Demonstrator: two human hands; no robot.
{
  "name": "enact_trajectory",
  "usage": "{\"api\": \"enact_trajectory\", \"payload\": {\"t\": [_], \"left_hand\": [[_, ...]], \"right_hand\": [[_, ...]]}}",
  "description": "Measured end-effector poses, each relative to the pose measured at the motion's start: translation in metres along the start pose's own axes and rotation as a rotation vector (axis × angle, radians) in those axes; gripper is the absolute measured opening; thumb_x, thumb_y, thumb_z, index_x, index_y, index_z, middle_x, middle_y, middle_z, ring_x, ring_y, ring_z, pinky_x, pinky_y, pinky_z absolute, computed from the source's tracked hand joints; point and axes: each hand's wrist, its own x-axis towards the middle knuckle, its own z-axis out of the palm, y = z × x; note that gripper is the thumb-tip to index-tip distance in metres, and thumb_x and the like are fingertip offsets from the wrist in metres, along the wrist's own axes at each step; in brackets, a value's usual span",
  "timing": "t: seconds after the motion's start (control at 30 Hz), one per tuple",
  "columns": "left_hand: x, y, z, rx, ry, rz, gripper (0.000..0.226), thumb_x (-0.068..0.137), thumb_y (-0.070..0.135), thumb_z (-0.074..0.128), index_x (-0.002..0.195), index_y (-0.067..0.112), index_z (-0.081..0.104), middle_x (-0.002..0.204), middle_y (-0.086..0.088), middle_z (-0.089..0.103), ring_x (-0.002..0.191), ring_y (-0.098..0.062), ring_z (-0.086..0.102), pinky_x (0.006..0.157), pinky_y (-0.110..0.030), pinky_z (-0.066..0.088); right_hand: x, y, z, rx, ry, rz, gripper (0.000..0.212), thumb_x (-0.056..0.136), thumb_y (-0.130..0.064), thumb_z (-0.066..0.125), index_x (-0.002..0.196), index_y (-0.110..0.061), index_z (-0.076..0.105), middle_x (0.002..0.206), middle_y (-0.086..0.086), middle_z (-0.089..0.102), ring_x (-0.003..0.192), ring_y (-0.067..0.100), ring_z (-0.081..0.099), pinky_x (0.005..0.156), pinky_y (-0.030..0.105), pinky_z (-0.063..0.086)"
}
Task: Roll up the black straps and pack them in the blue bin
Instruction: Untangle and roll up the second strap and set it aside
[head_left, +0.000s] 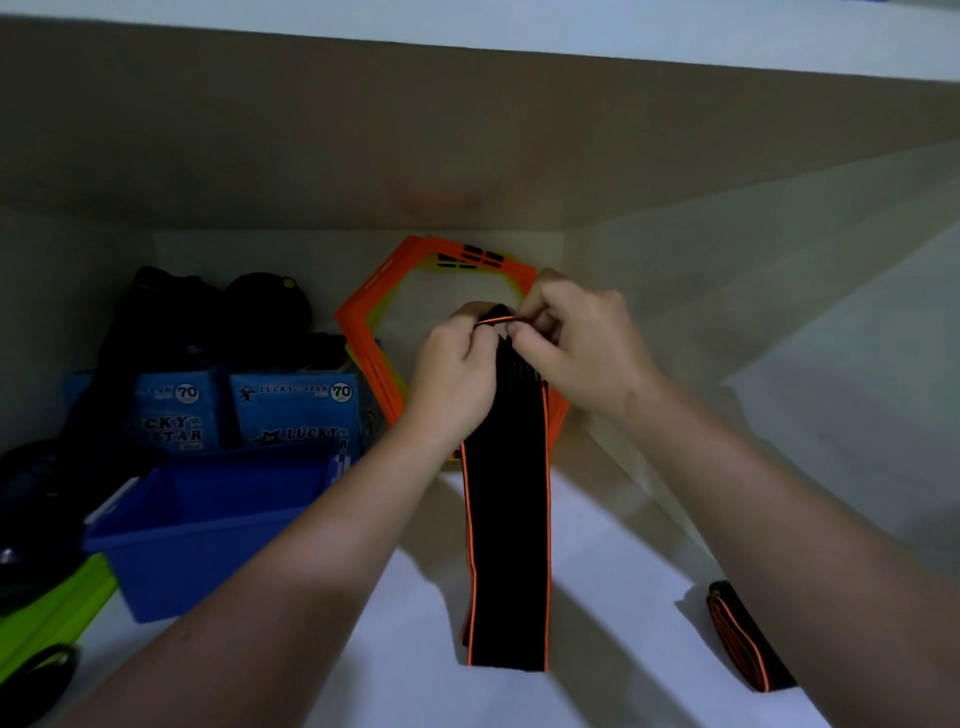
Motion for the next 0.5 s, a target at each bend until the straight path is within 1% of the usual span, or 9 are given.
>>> {"api": "enact_trajectory", "payload": {"t": [0.07,0.13,0.2,0.23,0.27,0.33,0.4,0.43,0.5], "left_hand": [[-0.001,-0.002,-0.005,-0.184,-0.085,-0.081,0.019,0.092,0.015,0.056,0.1,0.016,0.072,0.091,-0.002,0.075,0.09,-0.022,0.071,0.076,-0.034,0.053],[-0.006,-0.008,-0.011,-0.417,-0.216,-0.248,0.025,0.086,0.015,0.065,0.11,0.011,0.071,0.101,-0.009,0.075,0.099,-0.027,0.072,0.087,-0.037,0.055],[-0.015,-0.018,-0.013,-0.531,-0.341,-0.389,0.033,0.082,0.016,0.069,0.113,0.004,0.07,0.105,-0.016,0.074,0.099,-0.03,0.071,0.093,-0.043,0.054],[-0.02,-0.023,-0.012,-0.547,-0.364,-0.433,0.032,0.083,0.014,0.069,0.112,0.001,0.07,0.106,-0.019,0.073,0.099,-0.032,0.071,0.094,-0.044,0.053],[-0.025,-0.027,-0.01,-0.571,-0.365,-0.465,0.029,0.086,0.011,0.068,0.112,-0.002,0.069,0.107,-0.02,0.073,0.1,-0.033,0.07,0.095,-0.045,0.053],[-0.038,-0.032,-0.003,-0.648,-0.35,-0.494,0.024,0.09,0.001,0.062,0.113,-0.002,0.068,0.104,-0.018,0.072,0.099,-0.031,0.07,0.094,-0.043,0.053],[-0.053,-0.035,0.006,-0.746,-0.36,-0.518,0.027,0.086,-0.003,0.061,0.112,0.0,0.068,0.103,-0.015,0.073,0.098,-0.028,0.07,0.093,-0.039,0.055],[-0.06,-0.037,0.01,-0.826,-0.392,-0.547,0.032,0.083,-0.003,0.059,0.114,0.0,0.068,0.106,-0.016,0.074,0.1,-0.03,0.07,0.094,-0.04,0.055],[-0.074,-0.039,0.018,-1.033,-0.539,-0.589,0.044,0.081,0.001,0.049,0.122,-0.002,0.065,0.119,-0.021,0.07,0.111,-0.033,0.066,0.103,-0.047,0.048]], "right_hand": [[0.003,-0.001,0.0,0.0,0.017,0.024,0.007,0.084,-0.023,0.066,0.078,-0.021,0.062,0.062,-0.006,0.065,0.057,0.01,0.06,0.057,0.026,0.047],[0.006,-0.004,0.0,0.005,0.047,0.043,0.012,0.084,-0.021,0.065,0.076,-0.026,0.058,0.061,-0.006,0.063,0.056,0.009,0.059,0.057,0.023,0.044],[0.008,-0.006,0.0,0.015,0.067,0.059,0.012,0.084,-0.02,0.063,0.076,-0.025,0.056,0.061,-0.005,0.065,0.056,0.011,0.061,0.056,0.025,0.046],[0.009,-0.007,0.0,0.017,0.07,0.069,0.011,0.084,-0.019,0.062,0.076,-0.024,0.057,0.061,-0.004,0.065,0.056,0.011,0.062,0.056,0.025,0.047],[0.01,-0.008,0.0,0.015,0.072,0.08,0.01,0.084,-0.019,0.062,0.076,-0.023,0.057,0.06,-0.003,0.065,0.055,0.011,0.062,0.056,0.026,0.046],[0.011,-0.007,0.001,0.0,0.08,0.097,0.008,0.084,-0.019,0.061,0.077,-0.021,0.058,0.058,-0.002,0.065,0.053,0.012,0.06,0.055,0.024,0.044],[0.012,-0.005,0.0,-0.013,0.089,0.112,0.007,0.084,-0.018,0.061,0.078,-0.018,0.06,0.057,0.0,0.065,0.053,0.014,0.059,0.054,0.02,0.041],[0.013,-0.005,-0.001,-0.015,0.096,0.119,0.006,0.084,-0.018,0.061,0.078,-0.017,0.06,0.057,0.0,0.065,0.054,0.015,0.059,0.053,0.017,0.039],[0.014,-0.003,-0.002,-0.019,0.107,0.135,0.007,0.084,-0.017,0.061,0.077,-0.015,0.059,0.055,0.001,0.064,0.056,0.015,0.058,0.05,0.014,0.036]]}}
